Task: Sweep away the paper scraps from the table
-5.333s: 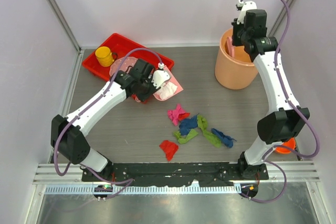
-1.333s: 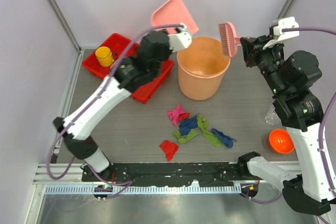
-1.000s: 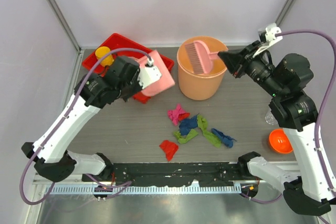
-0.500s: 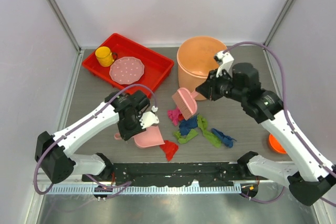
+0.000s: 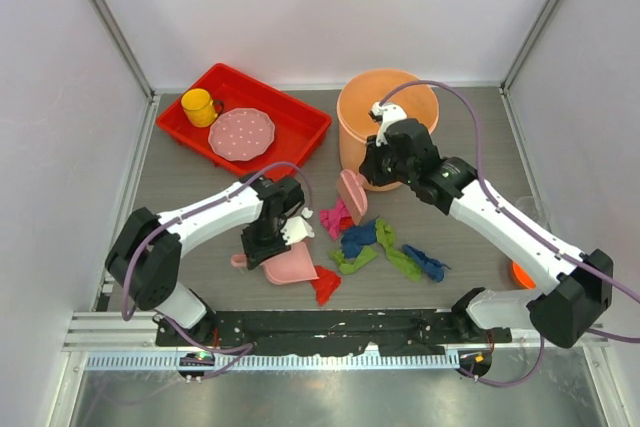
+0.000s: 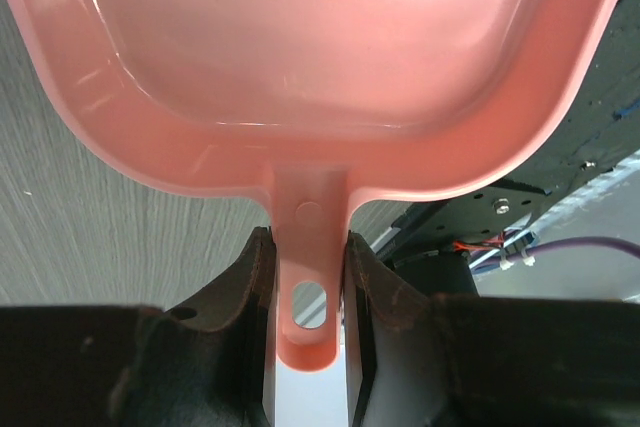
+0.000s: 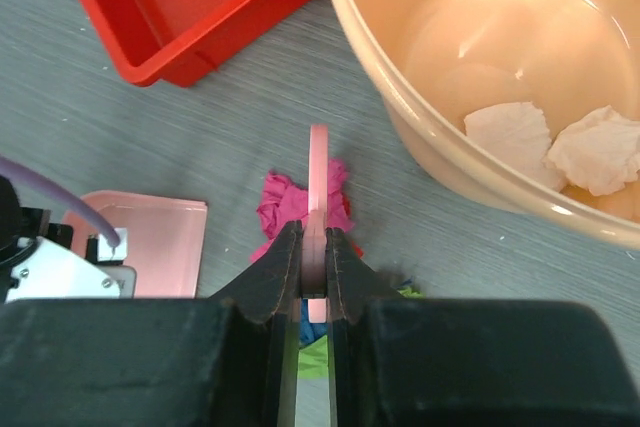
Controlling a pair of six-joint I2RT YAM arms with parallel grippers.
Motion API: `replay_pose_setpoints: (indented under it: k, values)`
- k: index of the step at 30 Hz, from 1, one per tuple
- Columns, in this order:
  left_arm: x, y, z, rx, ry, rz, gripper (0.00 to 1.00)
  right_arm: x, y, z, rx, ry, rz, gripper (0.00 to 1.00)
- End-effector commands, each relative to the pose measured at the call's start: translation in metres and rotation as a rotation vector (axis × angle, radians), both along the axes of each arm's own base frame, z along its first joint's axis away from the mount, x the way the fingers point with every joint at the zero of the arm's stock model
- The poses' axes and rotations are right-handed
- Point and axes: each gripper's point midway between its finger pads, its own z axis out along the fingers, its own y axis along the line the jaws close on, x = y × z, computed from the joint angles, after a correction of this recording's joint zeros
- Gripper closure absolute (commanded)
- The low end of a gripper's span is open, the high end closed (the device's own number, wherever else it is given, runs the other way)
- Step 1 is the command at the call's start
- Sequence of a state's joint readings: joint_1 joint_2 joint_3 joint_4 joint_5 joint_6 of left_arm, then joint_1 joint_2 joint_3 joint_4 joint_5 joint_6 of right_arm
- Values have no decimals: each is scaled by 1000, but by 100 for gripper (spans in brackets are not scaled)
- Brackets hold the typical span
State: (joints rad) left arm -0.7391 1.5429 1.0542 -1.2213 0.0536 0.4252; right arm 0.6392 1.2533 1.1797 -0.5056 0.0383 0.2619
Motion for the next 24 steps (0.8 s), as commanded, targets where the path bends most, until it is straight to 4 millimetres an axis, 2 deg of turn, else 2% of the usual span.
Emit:
replay_pose_setpoints:
  k: [1,4,8,11,13,19,21,24]
  values:
    - [17,-13,2,-57,-49,30,100,25,7,19,39,-126,-55,99]
    - [20,-15,1,-55,-56,30,100,30,14,8,26,-108,-40,99]
    - [27,-12,-4,-36,-76,31,100,32,21,-18,-12,-64,-34,99]
    - [31,-11,-8,-32,-83,43,100,27,29,-26,-5,-44,-12,99]
    - [36,-10,-12,-26,-94,48,100,21,42,-30,26,-25,32,99]
    - [48,-3,-21,0,-120,83,100,9,69,-27,132,7,119,99]
    - [47,-4,-21,-6,-106,87,100,5,78,-21,169,7,156,99]
    - [44,-13,-17,-55,-84,91,100,-2,90,1,242,-14,209,99]
